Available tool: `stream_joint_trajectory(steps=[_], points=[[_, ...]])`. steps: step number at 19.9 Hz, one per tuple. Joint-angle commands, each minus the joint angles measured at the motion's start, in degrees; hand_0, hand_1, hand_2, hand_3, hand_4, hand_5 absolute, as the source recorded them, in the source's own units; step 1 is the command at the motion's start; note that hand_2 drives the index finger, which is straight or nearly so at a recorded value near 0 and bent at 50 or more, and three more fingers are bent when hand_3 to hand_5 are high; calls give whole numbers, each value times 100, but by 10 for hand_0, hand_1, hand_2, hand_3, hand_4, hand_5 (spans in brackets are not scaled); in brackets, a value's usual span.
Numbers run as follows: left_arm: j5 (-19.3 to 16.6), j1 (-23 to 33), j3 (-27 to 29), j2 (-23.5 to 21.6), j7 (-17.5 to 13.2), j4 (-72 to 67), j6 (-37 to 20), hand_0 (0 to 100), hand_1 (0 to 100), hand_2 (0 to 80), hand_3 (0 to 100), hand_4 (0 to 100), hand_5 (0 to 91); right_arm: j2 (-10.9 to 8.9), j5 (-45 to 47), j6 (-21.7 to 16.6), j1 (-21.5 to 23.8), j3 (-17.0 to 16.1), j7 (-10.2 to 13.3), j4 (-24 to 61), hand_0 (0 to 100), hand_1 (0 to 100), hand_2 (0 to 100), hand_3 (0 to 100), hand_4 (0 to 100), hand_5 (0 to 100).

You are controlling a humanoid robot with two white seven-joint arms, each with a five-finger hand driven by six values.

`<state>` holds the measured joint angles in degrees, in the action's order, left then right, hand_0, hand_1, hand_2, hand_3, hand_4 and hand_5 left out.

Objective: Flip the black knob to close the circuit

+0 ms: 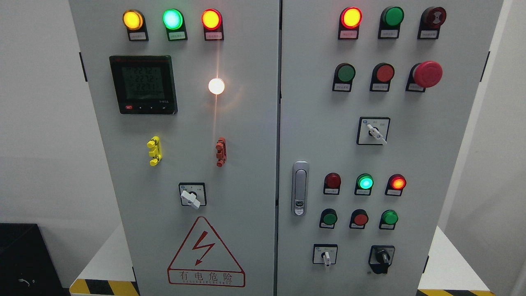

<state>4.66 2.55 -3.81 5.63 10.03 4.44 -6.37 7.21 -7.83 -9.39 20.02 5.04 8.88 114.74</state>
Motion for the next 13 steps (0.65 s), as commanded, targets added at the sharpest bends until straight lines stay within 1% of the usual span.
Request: stream_joint_trajectory(steps=[1, 4, 13], points=[[0, 0, -6, 0, -1, -4, -4, 120, 556, 0, 0, 0, 0, -9, 344, -10, 125, 217, -114, 206, 0, 43, 17, 110, 62, 16], [0, 0, -6, 0, -1, -4, -4, 120, 556, 0, 0, 0, 0, -18, 344, -10, 169, 208, -123, 303, 0, 38, 0, 77, 30, 0], [0, 0, -6, 0, -1, -4, -4, 120, 556, 0, 0, 0, 0, -18, 344, -19, 230, 208, -123, 347, 0, 28, 0, 52, 3, 0]])
